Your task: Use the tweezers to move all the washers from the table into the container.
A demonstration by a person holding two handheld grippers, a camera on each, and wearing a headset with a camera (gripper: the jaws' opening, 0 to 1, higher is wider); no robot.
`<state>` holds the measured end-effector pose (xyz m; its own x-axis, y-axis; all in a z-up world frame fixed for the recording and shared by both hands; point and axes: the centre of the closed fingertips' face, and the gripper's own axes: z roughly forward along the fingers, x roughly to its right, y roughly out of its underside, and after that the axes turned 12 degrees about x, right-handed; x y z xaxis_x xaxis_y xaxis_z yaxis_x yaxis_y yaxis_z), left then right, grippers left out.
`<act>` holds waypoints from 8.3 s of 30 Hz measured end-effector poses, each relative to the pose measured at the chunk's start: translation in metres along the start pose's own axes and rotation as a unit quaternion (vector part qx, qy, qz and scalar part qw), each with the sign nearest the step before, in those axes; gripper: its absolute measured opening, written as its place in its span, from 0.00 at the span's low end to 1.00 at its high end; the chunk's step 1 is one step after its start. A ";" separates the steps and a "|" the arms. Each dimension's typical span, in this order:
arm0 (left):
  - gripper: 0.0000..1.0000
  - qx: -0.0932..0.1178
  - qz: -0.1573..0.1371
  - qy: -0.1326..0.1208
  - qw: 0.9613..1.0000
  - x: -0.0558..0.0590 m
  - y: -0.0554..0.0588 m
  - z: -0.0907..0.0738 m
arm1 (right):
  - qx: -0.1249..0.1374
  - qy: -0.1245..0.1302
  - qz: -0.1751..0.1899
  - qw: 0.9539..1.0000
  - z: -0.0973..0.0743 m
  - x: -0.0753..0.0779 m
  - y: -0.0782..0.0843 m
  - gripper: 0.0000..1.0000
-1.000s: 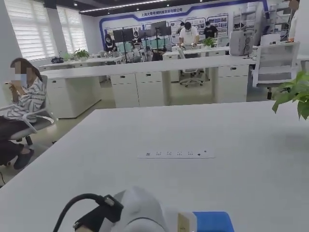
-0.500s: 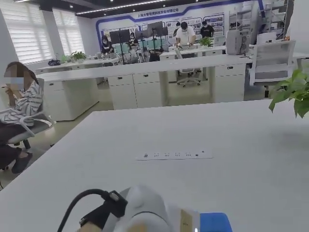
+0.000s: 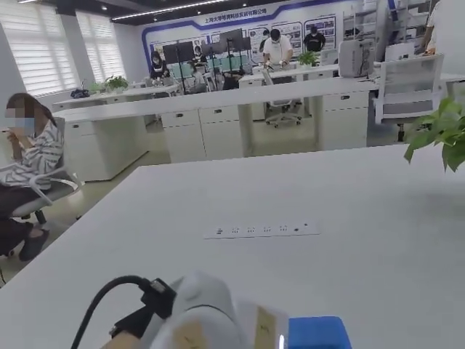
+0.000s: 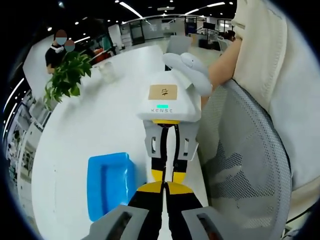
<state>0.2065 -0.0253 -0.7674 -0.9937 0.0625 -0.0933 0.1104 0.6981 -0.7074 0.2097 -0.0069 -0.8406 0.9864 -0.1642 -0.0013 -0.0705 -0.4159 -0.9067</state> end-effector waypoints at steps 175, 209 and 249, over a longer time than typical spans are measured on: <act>0.82 0.259 -0.266 -0.477 0.796 -0.006 0.060 -0.082 | 0.069 0.084 0.154 0.982 -0.003 0.064 -0.016 0.04; 0.79 0.243 -0.267 -0.469 0.806 -0.004 0.064 -0.076 | 0.083 0.084 0.151 0.982 -0.004 0.058 -0.018 0.03; 0.78 0.239 -0.266 -0.470 0.807 -0.004 0.065 -0.076 | 0.050 0.090 0.095 0.990 0.003 0.050 -0.017 0.03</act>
<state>0.2158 0.0742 -0.7595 -0.4725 -0.8811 -0.0193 -0.1072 0.0792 -0.9911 0.2607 -0.0053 -0.8260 0.9138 -0.3914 -0.1081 -0.2277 -0.2735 -0.9345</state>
